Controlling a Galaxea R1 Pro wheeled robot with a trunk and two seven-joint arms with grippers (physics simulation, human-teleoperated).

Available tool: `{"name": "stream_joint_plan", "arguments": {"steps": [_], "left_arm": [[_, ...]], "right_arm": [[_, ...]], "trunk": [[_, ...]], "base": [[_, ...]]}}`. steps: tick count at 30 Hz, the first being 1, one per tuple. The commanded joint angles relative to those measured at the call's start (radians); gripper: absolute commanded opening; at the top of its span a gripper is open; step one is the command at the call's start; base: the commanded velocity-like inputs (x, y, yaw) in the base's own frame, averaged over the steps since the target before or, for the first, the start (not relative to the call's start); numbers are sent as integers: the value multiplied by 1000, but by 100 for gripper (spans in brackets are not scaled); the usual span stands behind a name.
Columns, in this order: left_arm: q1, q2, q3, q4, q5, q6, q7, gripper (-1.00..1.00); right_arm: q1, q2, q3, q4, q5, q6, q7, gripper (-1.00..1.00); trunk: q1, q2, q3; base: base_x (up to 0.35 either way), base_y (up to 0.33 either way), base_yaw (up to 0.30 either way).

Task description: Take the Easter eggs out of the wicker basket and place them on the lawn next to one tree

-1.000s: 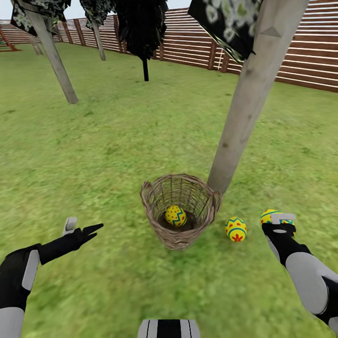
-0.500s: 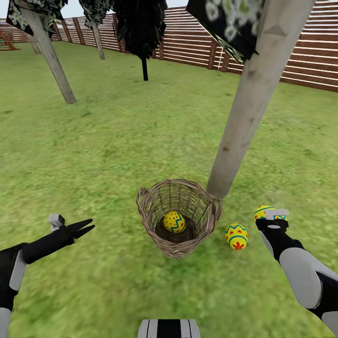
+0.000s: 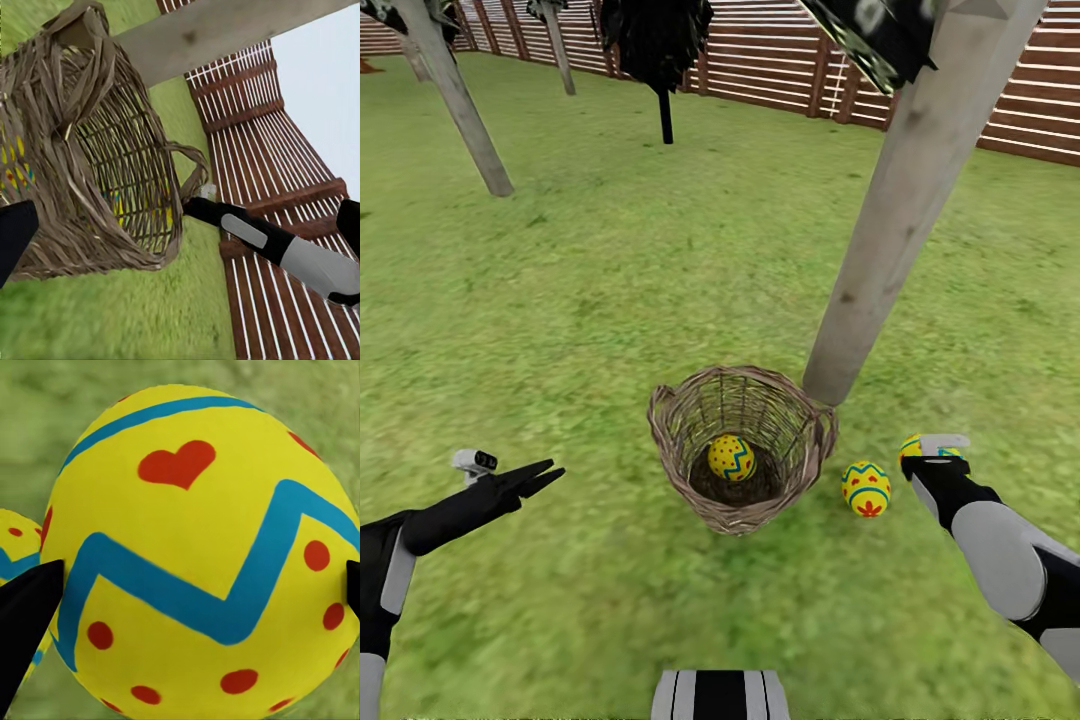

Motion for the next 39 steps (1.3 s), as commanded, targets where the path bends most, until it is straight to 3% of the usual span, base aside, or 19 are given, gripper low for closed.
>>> {"name": "stream_joint_plan", "arguments": {"steps": [1, 8, 21, 39], "left_arm": [[0, 0, 0, -4, 0, 11, -4, 100], [0, -1, -2, -8, -2, 14, -4, 100], [0, -15, 1, 5, 0, 9, -2, 100], [0, -17, 0, -3, -2, 9, -2, 100]], "right_arm": [[-15, 0, -3, 19, 11, 14, -1, -100], [-29, 0, 0, 42, 33, 22, -1, -100], [-29, -3, 0, 29, 32, 20, -45, -100], [-27, -3, 0, 26, 35, -26, -72, -100]], "trunk": [[0, -1, -5], [3, -2, -32], [3, -2, -32], [11, -6, -101]], "base": [[0, 0, 0], [0, 0, 0], [109, -31, 0], [0, 0, 0]]}}
